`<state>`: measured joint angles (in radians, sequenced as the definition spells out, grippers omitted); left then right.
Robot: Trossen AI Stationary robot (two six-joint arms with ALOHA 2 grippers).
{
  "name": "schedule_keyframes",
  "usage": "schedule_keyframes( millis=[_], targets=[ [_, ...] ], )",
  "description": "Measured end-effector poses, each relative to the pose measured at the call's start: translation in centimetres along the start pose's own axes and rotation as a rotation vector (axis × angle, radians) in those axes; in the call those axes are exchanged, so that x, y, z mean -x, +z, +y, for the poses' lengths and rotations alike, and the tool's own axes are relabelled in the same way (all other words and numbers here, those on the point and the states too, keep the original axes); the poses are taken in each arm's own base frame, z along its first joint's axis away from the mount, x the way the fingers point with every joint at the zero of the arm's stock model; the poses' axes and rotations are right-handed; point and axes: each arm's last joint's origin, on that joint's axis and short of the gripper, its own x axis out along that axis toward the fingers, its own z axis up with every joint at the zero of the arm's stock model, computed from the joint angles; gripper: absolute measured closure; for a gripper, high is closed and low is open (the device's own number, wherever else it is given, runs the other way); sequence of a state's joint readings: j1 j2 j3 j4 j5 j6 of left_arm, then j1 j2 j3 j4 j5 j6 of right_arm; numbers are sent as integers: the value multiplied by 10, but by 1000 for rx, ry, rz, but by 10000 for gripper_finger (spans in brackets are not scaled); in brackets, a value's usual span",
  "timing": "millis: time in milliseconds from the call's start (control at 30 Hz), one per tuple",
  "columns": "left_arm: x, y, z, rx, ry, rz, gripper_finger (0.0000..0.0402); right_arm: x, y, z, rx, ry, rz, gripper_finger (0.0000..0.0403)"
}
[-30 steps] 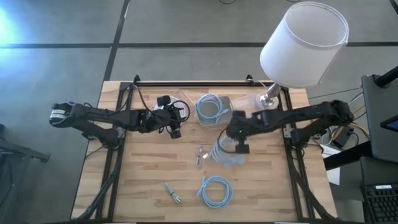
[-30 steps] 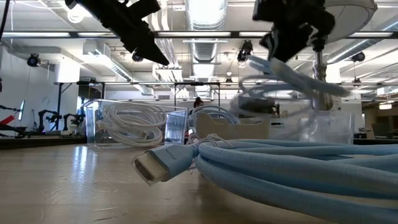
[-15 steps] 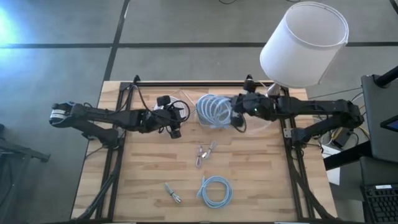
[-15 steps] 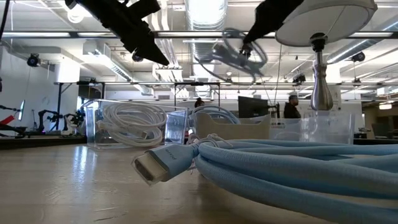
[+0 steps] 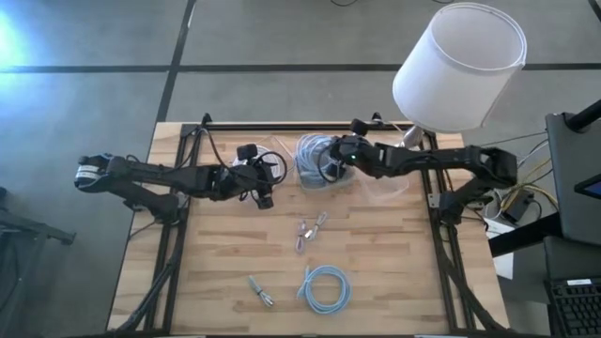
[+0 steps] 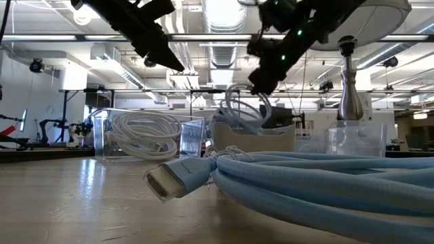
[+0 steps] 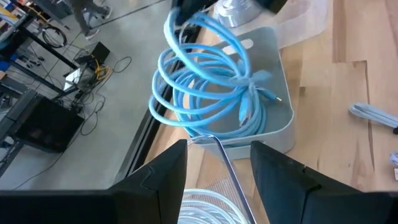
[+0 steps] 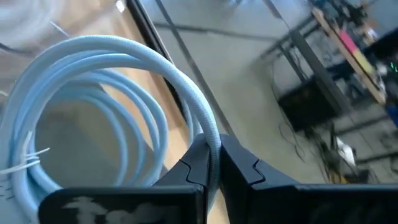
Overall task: Pick & Place USB Port
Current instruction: Put the top blue HDMI cable into the gray bin
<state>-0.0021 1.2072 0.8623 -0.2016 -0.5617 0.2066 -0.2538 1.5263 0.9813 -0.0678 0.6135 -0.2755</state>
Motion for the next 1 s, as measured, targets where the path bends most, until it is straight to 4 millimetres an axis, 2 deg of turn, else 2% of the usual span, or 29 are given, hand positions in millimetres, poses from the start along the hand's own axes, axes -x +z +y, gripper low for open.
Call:
schedule_keyframes(
  millis=[133,400,600,867,1000],
  targets=[
    [0,0,0,0,0,0,220,-16,-8,9,-27,-40,65,385],
    [0,0,0,0,0,1,220,-33,-17,25,170,-27,123,385],
    [0,0,0,0,0,1,220,-25,-13,17,198,-31,107,385],
    [0,0,0,0,0,1,220,1,-3,8,187,0,52,385],
    [0,0,0,0,0,2,220,1,-6,9,182,4,59,384]
  ],
)
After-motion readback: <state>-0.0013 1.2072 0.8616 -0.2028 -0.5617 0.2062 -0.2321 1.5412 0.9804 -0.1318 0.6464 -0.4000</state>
